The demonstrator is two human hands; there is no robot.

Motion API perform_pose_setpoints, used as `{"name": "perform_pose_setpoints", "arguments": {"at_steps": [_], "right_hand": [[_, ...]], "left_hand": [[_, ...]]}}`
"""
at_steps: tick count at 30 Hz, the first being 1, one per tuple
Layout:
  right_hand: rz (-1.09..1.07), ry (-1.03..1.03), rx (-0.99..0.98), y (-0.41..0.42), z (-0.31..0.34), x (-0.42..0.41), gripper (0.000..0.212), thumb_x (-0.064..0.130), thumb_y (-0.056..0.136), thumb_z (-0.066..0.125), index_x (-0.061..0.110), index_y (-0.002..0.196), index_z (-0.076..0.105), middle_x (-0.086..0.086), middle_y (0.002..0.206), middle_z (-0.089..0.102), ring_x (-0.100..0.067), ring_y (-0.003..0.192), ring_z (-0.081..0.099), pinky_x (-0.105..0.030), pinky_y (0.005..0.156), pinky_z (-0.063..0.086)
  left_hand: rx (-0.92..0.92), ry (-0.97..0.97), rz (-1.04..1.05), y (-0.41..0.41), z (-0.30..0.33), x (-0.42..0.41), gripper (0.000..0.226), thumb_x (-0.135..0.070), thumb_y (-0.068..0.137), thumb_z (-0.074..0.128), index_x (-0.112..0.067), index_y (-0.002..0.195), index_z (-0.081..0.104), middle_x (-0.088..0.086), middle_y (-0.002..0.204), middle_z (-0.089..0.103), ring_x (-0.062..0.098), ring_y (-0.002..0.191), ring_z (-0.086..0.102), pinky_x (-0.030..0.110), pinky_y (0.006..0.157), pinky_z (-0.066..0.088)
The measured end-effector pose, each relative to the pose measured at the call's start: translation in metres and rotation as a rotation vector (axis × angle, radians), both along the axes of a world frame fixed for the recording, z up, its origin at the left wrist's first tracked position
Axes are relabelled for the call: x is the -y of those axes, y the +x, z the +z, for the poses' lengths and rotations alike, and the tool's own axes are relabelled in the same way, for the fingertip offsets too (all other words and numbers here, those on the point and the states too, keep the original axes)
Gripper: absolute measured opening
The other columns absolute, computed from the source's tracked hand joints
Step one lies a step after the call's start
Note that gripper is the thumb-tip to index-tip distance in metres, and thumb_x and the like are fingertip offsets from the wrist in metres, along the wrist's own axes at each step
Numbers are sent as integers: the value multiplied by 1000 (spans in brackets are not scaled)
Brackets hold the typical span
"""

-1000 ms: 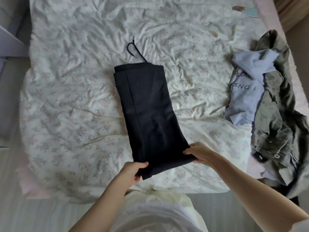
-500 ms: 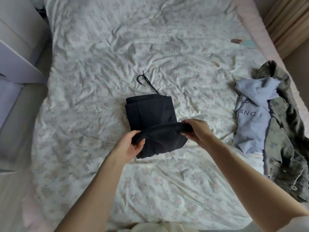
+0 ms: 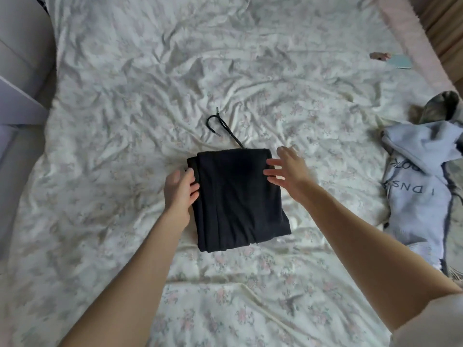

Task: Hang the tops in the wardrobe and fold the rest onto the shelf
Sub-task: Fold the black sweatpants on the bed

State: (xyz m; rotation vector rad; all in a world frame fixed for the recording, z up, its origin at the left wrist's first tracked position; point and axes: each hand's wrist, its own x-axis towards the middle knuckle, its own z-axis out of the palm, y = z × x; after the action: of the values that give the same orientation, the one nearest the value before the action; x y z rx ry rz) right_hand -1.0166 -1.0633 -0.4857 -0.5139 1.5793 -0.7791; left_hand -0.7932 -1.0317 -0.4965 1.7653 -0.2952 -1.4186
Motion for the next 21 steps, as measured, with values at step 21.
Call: {"name": "perform_pose_setpoints", "arguments": {"at_steps": [21], "right_hand": [[133,-81,-592,-16,-69,-94,15,24,93,51,10,89,54,7,76,58,-20,76,57,-30,60,44]], "left_hand": [[723,59,-260,-34,-61,-81,29,-25,98,47,-6,77,41,-1,66,42,23,68,43,31,63,35]]}}
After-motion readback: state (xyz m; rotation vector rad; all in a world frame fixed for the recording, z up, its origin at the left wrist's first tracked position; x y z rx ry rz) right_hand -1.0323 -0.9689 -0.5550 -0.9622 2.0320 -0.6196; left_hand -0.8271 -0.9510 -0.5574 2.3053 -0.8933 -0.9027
